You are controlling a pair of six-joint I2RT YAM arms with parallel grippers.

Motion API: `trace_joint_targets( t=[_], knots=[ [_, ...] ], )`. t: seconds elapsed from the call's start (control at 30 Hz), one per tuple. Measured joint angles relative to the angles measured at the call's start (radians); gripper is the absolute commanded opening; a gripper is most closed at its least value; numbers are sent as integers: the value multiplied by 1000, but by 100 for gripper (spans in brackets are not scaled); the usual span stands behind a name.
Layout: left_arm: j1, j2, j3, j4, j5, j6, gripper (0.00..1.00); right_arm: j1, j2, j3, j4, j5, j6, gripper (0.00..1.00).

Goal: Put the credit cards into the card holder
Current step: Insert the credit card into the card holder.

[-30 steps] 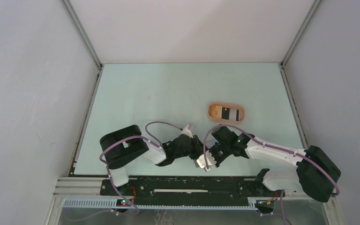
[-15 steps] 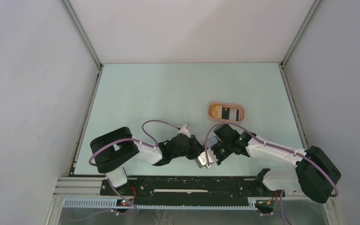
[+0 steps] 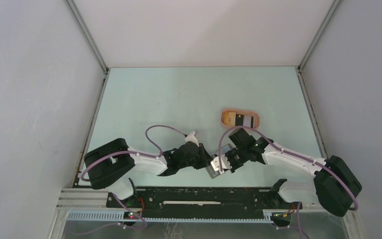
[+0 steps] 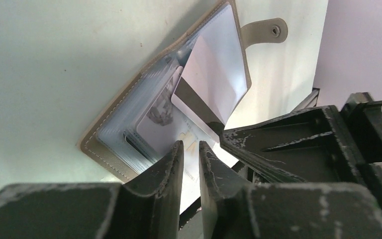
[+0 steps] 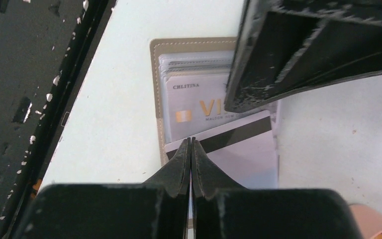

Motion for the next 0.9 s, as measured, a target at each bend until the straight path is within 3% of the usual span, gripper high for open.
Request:
trace_joint_targets(
  t=[0.53,0.9],
  knots=[
    [2,20,9,10,-2,27,16,70,152,110,-6,9,39,5],
    [10,37,9,37,11,29,14,28,178,132,2,39,63,4]
  ],
)
